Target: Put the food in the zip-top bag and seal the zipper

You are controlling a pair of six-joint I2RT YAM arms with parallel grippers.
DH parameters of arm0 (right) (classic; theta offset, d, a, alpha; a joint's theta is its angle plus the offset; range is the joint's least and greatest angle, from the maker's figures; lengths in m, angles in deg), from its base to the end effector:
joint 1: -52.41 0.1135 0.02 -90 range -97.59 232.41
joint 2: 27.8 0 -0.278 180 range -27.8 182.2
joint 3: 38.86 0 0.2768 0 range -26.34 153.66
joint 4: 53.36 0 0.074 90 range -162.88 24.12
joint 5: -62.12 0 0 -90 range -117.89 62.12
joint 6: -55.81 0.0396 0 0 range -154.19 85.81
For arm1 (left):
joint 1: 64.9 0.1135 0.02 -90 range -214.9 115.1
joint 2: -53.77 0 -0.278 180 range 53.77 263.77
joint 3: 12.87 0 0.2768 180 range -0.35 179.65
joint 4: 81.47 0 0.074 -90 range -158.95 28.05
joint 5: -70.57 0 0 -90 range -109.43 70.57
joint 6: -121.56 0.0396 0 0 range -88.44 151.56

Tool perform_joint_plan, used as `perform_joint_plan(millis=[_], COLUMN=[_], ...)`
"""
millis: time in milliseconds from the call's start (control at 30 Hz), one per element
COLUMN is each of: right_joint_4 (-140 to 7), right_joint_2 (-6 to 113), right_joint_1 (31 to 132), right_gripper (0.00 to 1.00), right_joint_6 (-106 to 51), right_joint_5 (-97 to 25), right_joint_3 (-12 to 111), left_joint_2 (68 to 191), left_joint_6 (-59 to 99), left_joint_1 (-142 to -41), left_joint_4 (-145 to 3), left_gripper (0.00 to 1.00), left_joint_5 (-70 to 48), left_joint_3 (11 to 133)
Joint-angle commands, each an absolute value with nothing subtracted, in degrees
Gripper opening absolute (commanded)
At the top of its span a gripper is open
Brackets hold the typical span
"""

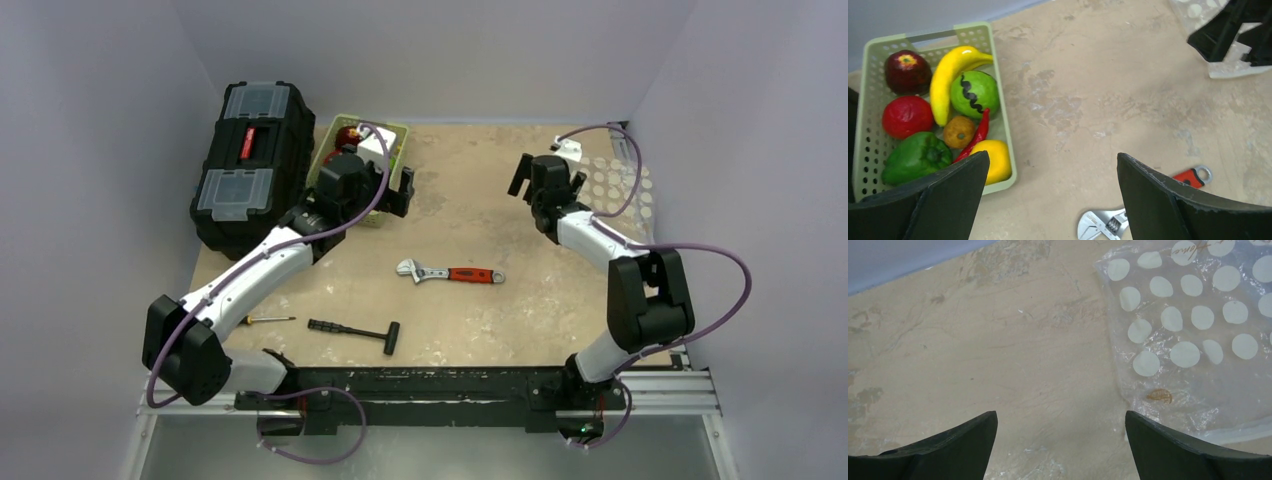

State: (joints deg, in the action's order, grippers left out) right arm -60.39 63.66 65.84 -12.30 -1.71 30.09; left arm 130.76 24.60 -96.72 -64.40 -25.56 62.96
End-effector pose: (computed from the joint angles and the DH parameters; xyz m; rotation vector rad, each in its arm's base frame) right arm 0.3718 0.0708 0.2314 0.4202 1.9864 -0.0899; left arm 0.2927 -0.1766 0.3433 0.3374 1.8730 -0.3607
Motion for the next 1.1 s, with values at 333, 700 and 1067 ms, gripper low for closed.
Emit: perform_joint_plan(millis=[333,700,1067], right_joint_4=[-55.19,-25.59,0.76], right_joint_2=[48.40,50.19,66.52], right_joint_1=[48.23,32.11,29.74], right_gripper=[0.99,0.99,0.90], right_joint_6=[12.37,27.83,43.35], right_joint_5=[-15.85,-35.51,-34.24], right_joint_3=[12.86,-3.00,-9.11], left_joint_2=[129.00,130.87,133.65], left_joint_6=[28.97,30.55,29.54], left_joint_1=[-103.88,-107.94,-107.93], left_joint_4=[-52.53,-50.11,-49.54], left_gripper=[1.00,1.00,1.00], left_joint_5=[-11.94,-11.28,-10.11], left_joint_3=[70.89,72.12,73.26])
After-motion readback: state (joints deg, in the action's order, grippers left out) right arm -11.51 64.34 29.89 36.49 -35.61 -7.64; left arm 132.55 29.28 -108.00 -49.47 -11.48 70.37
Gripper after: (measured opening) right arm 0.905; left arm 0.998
